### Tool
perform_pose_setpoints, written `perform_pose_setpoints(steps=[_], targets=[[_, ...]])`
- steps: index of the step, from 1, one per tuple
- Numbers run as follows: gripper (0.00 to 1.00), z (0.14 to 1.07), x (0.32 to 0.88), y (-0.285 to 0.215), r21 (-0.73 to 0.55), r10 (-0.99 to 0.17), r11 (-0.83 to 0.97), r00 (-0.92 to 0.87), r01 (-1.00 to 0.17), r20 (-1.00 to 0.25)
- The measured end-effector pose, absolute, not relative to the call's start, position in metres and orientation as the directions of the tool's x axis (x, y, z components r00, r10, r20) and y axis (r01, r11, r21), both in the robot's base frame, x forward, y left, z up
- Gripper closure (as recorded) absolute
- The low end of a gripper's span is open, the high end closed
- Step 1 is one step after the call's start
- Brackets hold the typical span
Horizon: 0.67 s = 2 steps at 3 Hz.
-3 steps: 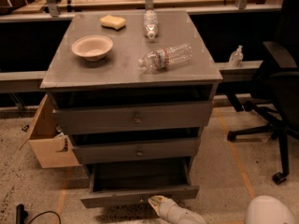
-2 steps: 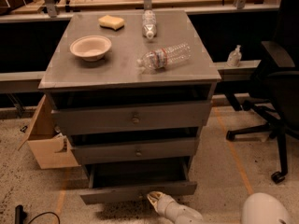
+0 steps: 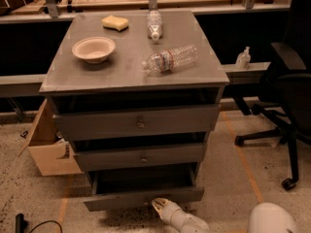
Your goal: Close bottom drawer
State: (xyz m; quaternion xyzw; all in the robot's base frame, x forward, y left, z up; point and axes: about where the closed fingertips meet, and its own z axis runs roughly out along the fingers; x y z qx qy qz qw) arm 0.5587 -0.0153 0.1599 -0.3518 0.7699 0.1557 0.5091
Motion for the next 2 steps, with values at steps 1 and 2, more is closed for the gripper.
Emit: perform_pose_setpoints(steps=[1, 2], targets=[[1.0, 0.16, 0.558, -0.015, -0.119, -0.383, 0.704, -0.234, -0.7, -0.894], [1.0, 0.163, 0.574, -0.017, -0.16, -0.388, 0.711, -0.192, -0.685, -0.902]])
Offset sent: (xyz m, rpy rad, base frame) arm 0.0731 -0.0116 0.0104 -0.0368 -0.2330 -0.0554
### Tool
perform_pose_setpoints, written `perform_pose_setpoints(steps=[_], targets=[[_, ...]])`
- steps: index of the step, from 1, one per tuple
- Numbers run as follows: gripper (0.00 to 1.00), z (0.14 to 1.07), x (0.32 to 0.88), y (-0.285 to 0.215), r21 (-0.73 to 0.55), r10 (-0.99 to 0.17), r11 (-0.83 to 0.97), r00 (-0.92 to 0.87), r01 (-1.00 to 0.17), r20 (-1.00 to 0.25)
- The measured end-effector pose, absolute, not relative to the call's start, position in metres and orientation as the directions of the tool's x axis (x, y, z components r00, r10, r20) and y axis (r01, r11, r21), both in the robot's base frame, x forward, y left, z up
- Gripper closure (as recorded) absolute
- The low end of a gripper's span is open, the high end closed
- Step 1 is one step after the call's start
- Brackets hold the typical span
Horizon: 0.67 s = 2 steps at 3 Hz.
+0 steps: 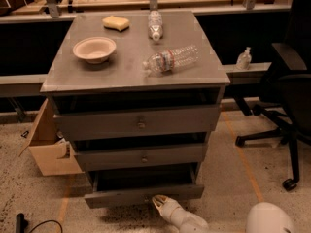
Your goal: Close bottom drawer
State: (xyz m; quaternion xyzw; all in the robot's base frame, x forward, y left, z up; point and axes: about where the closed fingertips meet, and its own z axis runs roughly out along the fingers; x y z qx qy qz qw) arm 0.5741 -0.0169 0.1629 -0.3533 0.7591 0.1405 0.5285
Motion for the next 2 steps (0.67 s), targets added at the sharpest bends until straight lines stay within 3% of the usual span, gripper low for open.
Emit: perform_pose_setpoints(steps=[2], targets=[[1.0, 0.164, 0.589, -0.019, -0.189, -0.389, 0.719, -0.162, -0.668, -0.907]])
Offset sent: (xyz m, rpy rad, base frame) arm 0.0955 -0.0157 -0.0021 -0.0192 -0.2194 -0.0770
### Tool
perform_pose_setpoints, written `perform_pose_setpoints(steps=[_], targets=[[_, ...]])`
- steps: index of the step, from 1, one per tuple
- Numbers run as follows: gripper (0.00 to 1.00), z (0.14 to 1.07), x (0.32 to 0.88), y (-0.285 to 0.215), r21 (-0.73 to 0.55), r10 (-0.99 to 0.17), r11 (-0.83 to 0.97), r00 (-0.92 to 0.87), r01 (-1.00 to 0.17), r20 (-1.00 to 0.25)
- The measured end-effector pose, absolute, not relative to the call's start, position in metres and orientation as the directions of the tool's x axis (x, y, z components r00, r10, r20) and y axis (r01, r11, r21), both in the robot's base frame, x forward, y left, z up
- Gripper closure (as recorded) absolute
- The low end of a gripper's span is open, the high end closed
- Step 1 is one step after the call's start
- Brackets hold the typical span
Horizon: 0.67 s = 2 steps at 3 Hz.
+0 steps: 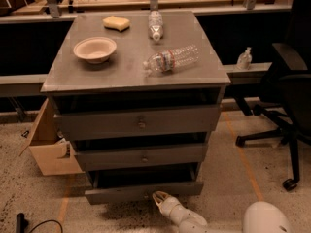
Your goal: Close bottom drawer
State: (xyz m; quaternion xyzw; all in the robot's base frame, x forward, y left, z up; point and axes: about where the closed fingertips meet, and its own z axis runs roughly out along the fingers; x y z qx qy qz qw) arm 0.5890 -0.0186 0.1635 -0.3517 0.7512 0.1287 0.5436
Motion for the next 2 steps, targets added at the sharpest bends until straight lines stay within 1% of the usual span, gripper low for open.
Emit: perform_pose_setpoints(steps=[1, 2], targets=[[1.0, 0.163, 0.588, -0.019, -0.189, -0.389, 0.719, -0.161, -0.668, -0.907], [1.0, 0.163, 0.603, -0.019, -0.213, -0.39, 0.724, -0.135, -0.656, -0.911]])
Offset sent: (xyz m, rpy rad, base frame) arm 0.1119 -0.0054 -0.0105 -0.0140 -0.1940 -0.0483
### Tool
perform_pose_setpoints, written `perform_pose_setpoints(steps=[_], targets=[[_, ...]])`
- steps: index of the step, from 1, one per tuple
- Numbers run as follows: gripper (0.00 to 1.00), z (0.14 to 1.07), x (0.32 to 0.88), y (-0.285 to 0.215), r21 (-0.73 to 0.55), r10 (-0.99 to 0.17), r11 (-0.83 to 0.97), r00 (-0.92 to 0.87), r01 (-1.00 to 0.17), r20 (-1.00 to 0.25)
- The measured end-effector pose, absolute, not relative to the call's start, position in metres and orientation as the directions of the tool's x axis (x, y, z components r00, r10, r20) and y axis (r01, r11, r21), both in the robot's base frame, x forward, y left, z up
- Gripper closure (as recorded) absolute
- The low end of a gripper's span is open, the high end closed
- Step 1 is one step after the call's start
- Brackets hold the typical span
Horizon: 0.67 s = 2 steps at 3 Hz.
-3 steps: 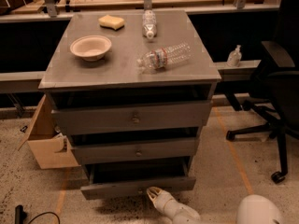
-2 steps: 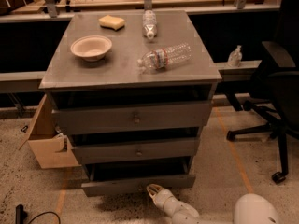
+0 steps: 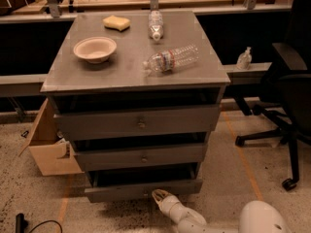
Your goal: Close bottom drawer
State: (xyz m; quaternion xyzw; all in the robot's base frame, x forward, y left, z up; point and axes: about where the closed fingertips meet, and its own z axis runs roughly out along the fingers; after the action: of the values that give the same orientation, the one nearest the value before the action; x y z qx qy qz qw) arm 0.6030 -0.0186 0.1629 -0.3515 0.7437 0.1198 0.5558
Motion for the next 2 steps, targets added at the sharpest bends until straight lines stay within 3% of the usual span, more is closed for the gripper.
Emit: perform_pose_setpoints(steps=[2], targets=[[1.0, 0.1632, 0.6109, -0.0188, -0.226, -0.393, 0.725, -0.121, -0.651, -0.912]])
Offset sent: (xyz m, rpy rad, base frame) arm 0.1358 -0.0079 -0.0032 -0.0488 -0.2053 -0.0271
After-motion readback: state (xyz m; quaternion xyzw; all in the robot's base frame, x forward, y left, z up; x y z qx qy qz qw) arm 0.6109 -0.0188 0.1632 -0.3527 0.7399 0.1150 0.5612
